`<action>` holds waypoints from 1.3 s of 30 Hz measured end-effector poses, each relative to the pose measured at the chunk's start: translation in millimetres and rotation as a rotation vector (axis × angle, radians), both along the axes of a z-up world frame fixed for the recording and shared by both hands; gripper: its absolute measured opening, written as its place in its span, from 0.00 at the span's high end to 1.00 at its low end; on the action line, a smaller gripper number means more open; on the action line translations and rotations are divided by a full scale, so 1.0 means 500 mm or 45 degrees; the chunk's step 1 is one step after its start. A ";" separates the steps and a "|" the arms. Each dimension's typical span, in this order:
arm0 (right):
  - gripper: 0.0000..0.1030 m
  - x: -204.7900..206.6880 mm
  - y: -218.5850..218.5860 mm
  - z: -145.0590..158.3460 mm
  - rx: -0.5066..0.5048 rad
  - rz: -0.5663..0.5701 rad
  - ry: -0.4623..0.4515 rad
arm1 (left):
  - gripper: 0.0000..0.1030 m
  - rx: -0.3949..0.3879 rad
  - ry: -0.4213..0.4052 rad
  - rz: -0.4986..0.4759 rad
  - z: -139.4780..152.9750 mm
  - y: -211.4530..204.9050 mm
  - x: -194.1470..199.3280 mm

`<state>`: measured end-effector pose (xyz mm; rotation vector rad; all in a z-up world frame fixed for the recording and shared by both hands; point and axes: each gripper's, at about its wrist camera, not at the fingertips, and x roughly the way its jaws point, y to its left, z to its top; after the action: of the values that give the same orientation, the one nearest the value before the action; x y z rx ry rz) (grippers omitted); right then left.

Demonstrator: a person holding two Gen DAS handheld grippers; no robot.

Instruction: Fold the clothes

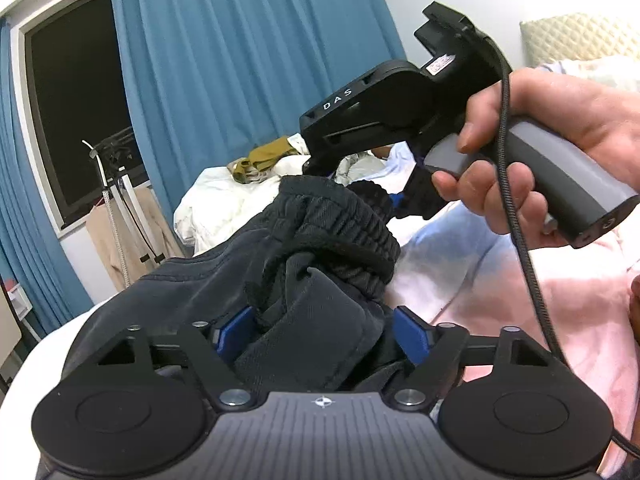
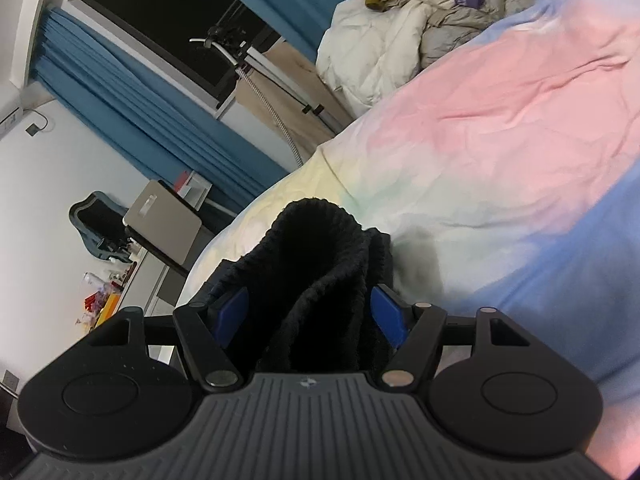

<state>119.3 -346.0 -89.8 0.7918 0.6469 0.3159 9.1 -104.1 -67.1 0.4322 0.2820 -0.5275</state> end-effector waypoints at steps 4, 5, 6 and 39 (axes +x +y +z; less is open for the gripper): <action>0.34 0.016 0.002 -0.009 0.047 0.000 -0.021 | 0.41 -0.054 0.033 0.006 -0.002 0.007 0.011; 0.34 0.020 0.002 -0.013 0.054 0.003 -0.022 | 0.44 -0.054 0.035 -0.002 -0.003 0.007 0.011; 0.35 0.023 0.002 -0.016 0.060 0.002 -0.021 | 0.45 -0.049 0.032 -0.006 -0.004 0.007 0.012; 0.67 -0.092 -0.001 -0.018 -0.079 -0.252 0.062 | 0.32 -0.354 0.212 -0.004 0.073 0.152 -0.049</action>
<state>73.4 -346.4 -98.7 0.7993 0.6154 0.0959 -15.4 -28.0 -30.5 0.1191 0.3618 -0.5972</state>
